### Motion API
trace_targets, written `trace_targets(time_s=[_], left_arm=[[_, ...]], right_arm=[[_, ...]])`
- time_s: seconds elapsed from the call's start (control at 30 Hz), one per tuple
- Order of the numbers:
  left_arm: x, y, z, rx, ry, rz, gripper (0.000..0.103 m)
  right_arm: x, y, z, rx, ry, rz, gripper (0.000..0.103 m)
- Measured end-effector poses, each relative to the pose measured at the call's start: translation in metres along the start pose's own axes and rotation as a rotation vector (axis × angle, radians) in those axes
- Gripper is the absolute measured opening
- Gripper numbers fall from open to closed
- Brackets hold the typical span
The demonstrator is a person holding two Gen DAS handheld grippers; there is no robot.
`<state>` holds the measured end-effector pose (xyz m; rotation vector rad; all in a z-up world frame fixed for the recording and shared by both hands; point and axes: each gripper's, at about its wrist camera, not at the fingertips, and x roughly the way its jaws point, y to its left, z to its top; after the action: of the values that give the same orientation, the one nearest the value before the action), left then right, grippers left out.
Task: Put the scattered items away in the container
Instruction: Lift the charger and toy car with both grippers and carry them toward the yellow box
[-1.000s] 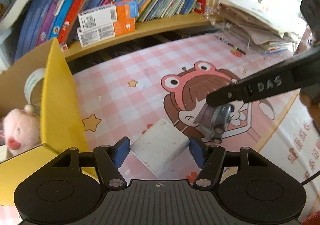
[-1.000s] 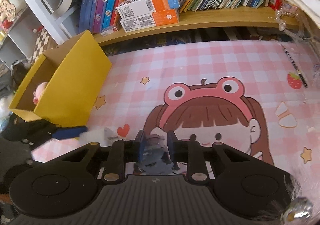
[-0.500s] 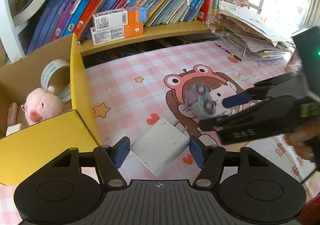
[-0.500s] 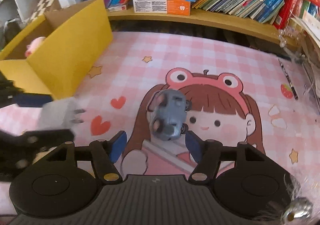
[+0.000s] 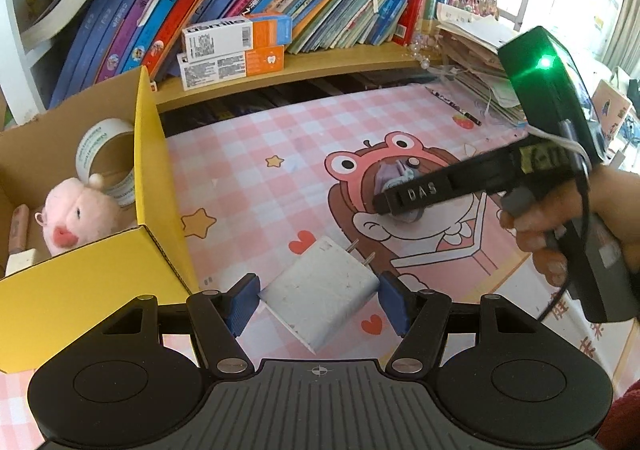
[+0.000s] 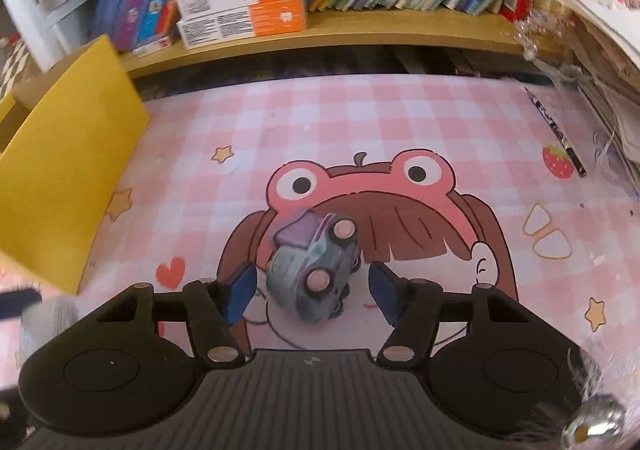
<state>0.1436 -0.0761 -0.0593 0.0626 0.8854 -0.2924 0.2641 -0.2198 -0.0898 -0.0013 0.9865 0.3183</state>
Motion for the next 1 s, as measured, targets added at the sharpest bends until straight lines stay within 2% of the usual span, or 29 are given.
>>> trace_targets(time_s=[0.3, 0.33, 0.57, 1.0], left_arm=[[0.002, 0.001, 0.001, 0.000, 0.006, -0.009, 0.064], [0.001, 0.001, 0.002, 0.001, 0.004, -0.010, 0.064], [-0.007, -0.003, 0.001, 0.013, -0.013, -0.018, 0.064], [-0.036, -0.011, -0.007, 0.043, -0.068, -0.036, 0.064]], right_arm=[[0.007, -0.002, 0.002, -0.009, 0.025, 0.010, 0.048], [0.006, -0.001, 0.001, -0.015, 0.026, 0.012, 0.044], [-0.008, 0.001, -0.008, -0.035, 0.033, 0.017, 0.044], [-0.069, 0.013, -0.034, -0.029, -0.024, 0.037, 0.044]])
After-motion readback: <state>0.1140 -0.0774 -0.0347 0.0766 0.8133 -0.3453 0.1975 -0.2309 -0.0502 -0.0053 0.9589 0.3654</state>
